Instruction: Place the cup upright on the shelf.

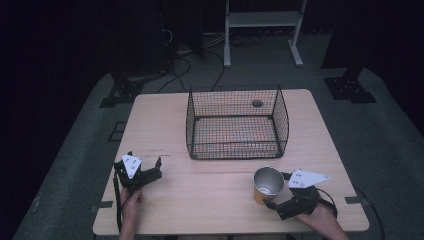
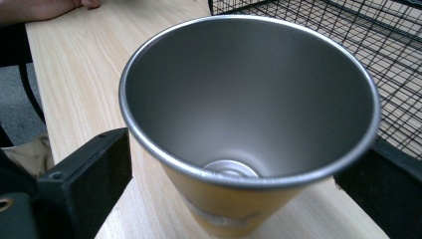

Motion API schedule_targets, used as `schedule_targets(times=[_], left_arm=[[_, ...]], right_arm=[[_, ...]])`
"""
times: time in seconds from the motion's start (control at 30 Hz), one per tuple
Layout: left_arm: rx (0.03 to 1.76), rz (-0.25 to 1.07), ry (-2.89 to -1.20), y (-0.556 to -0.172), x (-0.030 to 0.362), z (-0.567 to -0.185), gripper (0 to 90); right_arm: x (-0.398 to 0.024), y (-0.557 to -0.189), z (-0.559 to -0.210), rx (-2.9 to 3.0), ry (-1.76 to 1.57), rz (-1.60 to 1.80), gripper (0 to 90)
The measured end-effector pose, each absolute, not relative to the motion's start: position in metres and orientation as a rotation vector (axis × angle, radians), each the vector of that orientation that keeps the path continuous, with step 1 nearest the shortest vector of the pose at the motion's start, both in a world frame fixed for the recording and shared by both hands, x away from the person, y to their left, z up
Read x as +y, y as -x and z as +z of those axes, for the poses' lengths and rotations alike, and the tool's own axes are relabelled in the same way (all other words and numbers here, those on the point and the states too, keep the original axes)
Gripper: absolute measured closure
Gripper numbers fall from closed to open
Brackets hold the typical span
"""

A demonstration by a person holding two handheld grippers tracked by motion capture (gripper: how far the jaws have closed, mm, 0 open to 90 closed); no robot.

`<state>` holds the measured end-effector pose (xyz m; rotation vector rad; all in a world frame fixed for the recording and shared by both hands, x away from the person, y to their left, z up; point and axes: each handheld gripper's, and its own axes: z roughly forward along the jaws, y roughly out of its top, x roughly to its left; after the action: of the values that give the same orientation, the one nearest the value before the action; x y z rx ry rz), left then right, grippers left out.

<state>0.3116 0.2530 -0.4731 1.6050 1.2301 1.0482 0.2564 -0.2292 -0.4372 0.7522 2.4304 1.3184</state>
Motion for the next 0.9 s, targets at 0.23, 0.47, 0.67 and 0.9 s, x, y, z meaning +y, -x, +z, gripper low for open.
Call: schedule_targets(times=[0.23, 0.47, 0.67, 0.9], left_arm=[[1.230, 1.048, -1.605, -0.312, 0.253, -0.473, 0.0], [1.229, 1.048, -1.605, -0.312, 0.253, -0.473, 0.0], [1.229, 1.048, -1.605, -0.312, 0.253, -0.473, 0.0], [1.229, 1.048, -1.605, -0.312, 0.253, -0.473, 0.0]], right_arm=[[-0.222, -0.259, -0.439, 2.435, -0.747, 1.303, 1.4], [-0.217, -0.262, -0.440, 2.432, -0.740, 1.309, 1.4], [-0.214, -0.264, -0.441, 2.430, -0.737, 1.314, 1.4], [-0.214, -0.265, -0.441, 2.416, -0.740, 1.326, 5.5]])
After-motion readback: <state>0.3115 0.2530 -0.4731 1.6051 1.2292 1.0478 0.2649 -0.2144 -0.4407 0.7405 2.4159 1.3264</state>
